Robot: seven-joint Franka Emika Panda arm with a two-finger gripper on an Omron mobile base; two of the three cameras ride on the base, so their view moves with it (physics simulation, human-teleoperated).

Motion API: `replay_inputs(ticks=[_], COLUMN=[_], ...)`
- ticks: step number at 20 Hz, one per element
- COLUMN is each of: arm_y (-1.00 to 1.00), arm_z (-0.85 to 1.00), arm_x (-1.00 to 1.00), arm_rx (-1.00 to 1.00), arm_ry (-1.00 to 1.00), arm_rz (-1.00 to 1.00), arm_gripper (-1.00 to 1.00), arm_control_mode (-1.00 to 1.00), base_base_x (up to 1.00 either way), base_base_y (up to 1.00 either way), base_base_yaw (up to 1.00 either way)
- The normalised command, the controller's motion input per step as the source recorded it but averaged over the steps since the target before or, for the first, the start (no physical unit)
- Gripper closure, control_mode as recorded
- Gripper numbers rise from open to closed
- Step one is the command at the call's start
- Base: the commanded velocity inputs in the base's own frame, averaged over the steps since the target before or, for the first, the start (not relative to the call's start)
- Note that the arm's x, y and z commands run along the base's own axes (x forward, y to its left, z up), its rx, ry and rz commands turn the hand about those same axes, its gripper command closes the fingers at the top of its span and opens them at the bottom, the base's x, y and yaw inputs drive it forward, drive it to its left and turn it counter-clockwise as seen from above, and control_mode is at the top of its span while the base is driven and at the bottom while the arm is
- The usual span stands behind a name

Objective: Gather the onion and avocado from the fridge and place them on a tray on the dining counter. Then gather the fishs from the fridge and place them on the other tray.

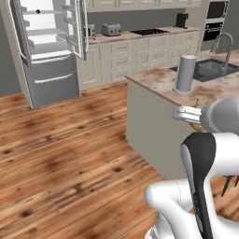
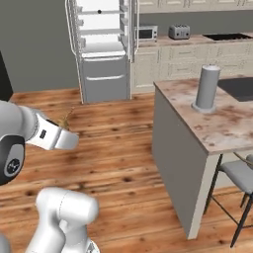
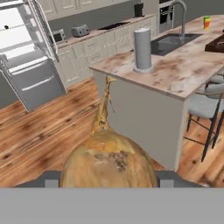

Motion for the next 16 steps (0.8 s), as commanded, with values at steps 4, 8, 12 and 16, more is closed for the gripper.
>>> replay_inputs(ticks=[4, 8, 12, 16], arm_y=[0.0, 0.0, 0.0, 0.0], arm_z=[0.0, 0.0, 0.0, 0.0], arm_x=[0.0, 0.0, 0.0, 0.0], arm_rx=[0.0, 0.0, 0.0, 0.0], arm_ry=[0.0, 0.0, 0.0, 0.0], arm_rz=[0.0, 0.0, 0.0, 0.0], arm_gripper=[1.0, 1.0, 1.0, 1.0], arm_control_mode=[1.0, 1.0, 1.0, 1.0], base_base_x=[-0.37, 0.01, 0.21, 0.34], base_base_y=[-0.98, -1.0, -1.0, -1.0], base_base_yaw=[-0.06, -0.01, 0.0, 0.0])
